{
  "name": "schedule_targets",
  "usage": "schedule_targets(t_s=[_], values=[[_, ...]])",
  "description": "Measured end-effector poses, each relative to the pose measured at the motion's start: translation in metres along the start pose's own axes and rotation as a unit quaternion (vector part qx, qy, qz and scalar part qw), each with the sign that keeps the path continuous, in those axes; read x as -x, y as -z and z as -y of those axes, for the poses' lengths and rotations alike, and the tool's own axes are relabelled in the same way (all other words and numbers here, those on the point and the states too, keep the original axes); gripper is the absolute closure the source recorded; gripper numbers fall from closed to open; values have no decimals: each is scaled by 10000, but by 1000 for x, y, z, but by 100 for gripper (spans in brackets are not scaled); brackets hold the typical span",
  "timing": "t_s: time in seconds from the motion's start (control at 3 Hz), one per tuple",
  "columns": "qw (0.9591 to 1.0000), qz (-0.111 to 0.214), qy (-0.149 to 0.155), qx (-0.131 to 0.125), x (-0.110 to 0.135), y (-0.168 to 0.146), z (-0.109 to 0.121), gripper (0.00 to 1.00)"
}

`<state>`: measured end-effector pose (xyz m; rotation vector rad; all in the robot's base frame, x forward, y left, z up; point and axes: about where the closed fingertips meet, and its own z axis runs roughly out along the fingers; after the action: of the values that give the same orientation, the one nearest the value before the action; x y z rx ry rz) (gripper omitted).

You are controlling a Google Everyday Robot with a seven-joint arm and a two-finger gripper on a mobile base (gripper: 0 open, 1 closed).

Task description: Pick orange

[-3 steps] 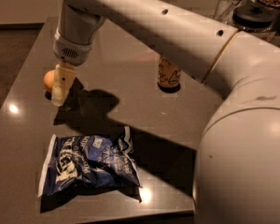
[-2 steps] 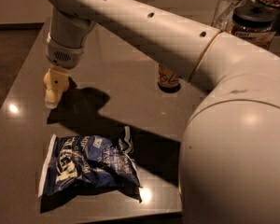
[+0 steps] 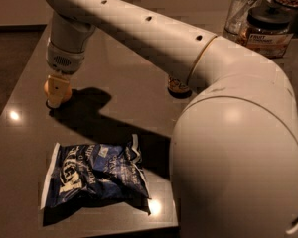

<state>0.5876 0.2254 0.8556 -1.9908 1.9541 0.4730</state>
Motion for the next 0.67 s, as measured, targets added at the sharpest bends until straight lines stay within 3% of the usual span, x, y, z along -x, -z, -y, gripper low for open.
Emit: schedule_targets(t_s=[0.33, 0.67], values=[[9998, 191, 97, 2, 9, 23, 2, 71], [9989, 388, 253, 14, 16, 51, 3, 95]])
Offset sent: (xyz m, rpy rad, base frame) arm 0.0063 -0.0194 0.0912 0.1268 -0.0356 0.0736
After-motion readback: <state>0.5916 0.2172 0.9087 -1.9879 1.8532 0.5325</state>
